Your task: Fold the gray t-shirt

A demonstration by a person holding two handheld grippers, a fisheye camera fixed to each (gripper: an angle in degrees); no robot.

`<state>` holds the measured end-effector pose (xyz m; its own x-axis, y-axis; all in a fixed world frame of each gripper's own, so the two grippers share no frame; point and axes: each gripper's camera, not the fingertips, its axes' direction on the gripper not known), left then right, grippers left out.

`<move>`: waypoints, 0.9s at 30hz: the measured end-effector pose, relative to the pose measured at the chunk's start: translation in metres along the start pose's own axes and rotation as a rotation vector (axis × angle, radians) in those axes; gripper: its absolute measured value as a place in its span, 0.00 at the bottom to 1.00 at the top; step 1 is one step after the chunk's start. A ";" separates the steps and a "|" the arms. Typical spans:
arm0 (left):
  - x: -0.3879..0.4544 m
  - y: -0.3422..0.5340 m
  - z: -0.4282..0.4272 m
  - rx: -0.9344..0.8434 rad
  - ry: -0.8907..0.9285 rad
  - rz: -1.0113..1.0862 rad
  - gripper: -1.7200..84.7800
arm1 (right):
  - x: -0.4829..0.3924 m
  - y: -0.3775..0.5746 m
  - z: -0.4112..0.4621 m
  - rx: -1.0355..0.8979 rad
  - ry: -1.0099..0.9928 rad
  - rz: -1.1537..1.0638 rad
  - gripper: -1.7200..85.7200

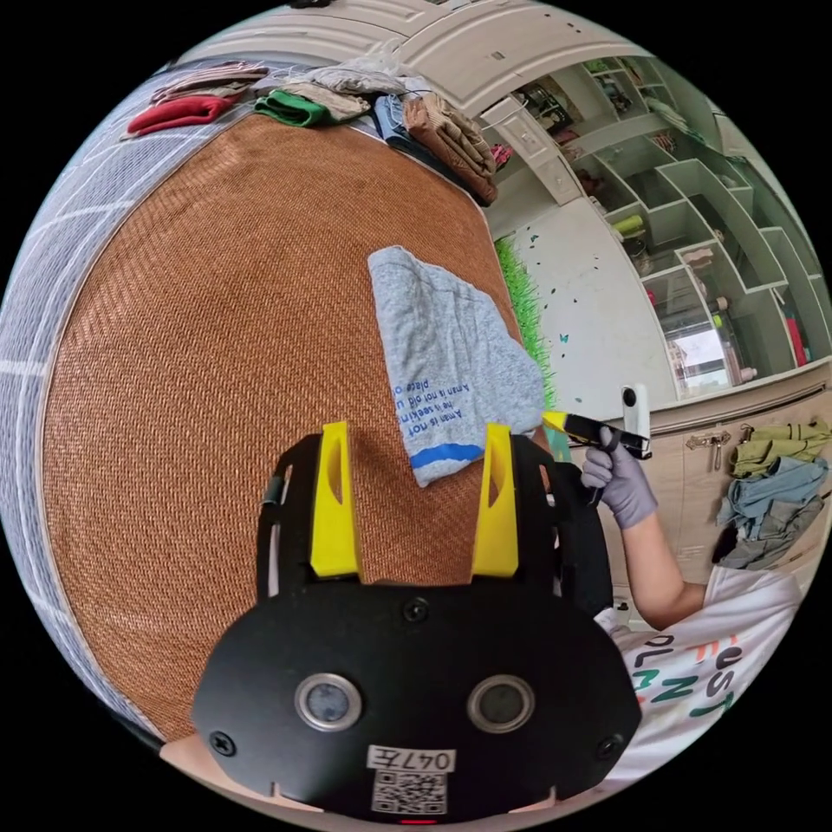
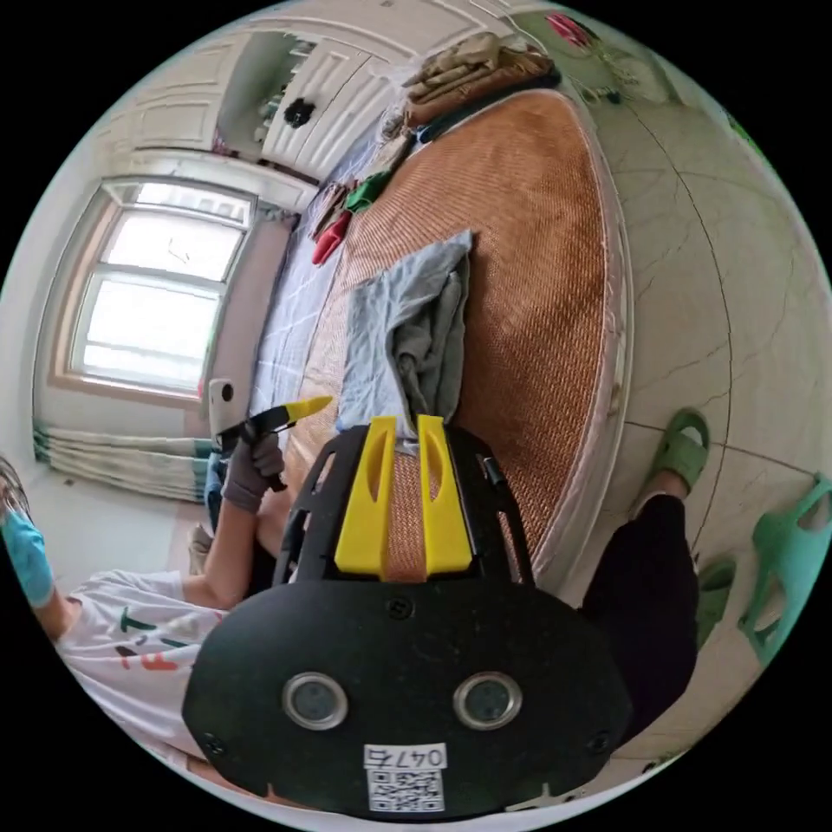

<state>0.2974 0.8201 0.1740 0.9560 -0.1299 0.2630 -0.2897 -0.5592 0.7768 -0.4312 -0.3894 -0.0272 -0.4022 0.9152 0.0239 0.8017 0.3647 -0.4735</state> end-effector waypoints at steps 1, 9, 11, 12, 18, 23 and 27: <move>-0.005 0.002 0.001 -0.001 0.013 -0.005 0.26 | -0.005 0.001 -0.003 0.020 0.044 -0.038 0.07; -0.021 0.014 0.012 -0.051 0.044 0.025 0.26 | -0.033 -0.026 0.016 -0.056 0.302 -0.365 0.06; -0.020 0.020 0.013 -0.063 0.004 0.050 0.26 | -0.027 -0.042 0.030 -0.183 0.248 -0.374 0.02; -0.020 0.021 0.012 -0.064 -0.006 0.054 0.26 | -0.027 -0.044 0.030 -0.189 0.219 -0.363 0.02; -0.028 0.037 0.005 -0.079 -0.067 0.088 0.27 | -0.004 -0.047 0.002 -0.065 -0.146 -0.086 0.01; -0.048 0.050 0.001 -0.085 -0.062 0.074 0.26 | 0.043 -0.035 0.031 -0.128 -0.106 0.034 0.04; -0.059 0.063 -0.005 -0.076 -0.060 0.068 0.26 | 0.017 -0.036 0.013 -0.154 -0.010 -0.061 0.07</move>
<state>0.2224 0.7965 0.2098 0.9345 -0.2153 0.2835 -0.3542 -0.4841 0.8001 -0.4726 -0.3887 -0.0214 -0.4560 0.8891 0.0390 0.8337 0.4421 -0.3311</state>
